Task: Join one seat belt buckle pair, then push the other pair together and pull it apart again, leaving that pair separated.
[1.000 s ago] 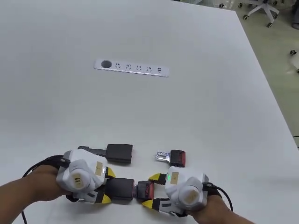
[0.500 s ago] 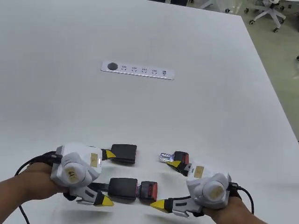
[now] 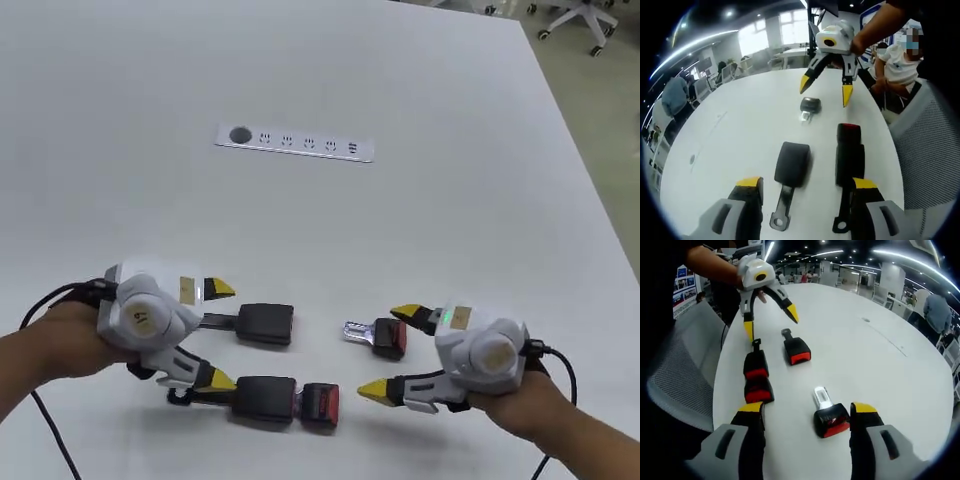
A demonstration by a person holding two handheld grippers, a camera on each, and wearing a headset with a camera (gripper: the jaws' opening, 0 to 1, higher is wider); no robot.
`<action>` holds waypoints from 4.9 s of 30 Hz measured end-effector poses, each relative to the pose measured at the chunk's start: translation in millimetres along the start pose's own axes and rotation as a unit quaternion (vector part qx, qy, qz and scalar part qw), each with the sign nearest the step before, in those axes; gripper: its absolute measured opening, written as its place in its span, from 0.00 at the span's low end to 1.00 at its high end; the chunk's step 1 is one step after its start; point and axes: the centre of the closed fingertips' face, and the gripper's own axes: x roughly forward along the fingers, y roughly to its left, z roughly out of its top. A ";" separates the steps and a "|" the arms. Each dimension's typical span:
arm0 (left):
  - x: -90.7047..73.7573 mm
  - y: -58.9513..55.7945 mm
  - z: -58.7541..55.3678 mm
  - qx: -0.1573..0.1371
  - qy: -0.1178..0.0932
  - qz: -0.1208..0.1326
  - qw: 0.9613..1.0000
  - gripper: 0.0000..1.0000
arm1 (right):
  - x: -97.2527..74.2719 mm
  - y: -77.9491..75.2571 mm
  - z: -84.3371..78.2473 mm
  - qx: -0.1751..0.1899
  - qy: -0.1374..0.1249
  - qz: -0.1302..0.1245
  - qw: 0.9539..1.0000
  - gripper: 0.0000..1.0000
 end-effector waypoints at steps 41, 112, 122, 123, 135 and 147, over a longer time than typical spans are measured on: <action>54.0 17.4 -12.5 0.024 0.021 -0.071 0.997 0.44 | 24.7 -30.6 -42.4 -0.055 0.100 0.076 0.990 0.34; 55.1 17.5 -12.6 0.029 0.064 -0.086 0.994 0.33 | 86.0 4.5 17.9 -0.103 0.104 0.104 0.984 0.33; 55.4 18.2 -14.3 0.032 0.070 -0.088 0.993 0.33 | 90.4 6.6 19.2 -0.096 0.089 0.103 0.986 0.32; 55.4 18.2 -14.5 0.034 0.071 -0.088 0.993 0.33 | 90.2 8.0 19.4 -0.095 0.086 0.103 0.986 0.32; 55.4 18.3 -15.4 0.043 0.082 -0.093 0.991 0.33 | 99.7 13.0 31.5 -0.088 0.068 0.100 0.989 0.32; 55.3 19.3 -17.2 0.056 0.086 -0.104 0.989 0.32 | 101.1 10.9 29.9 -0.098 0.079 0.102 0.987 0.31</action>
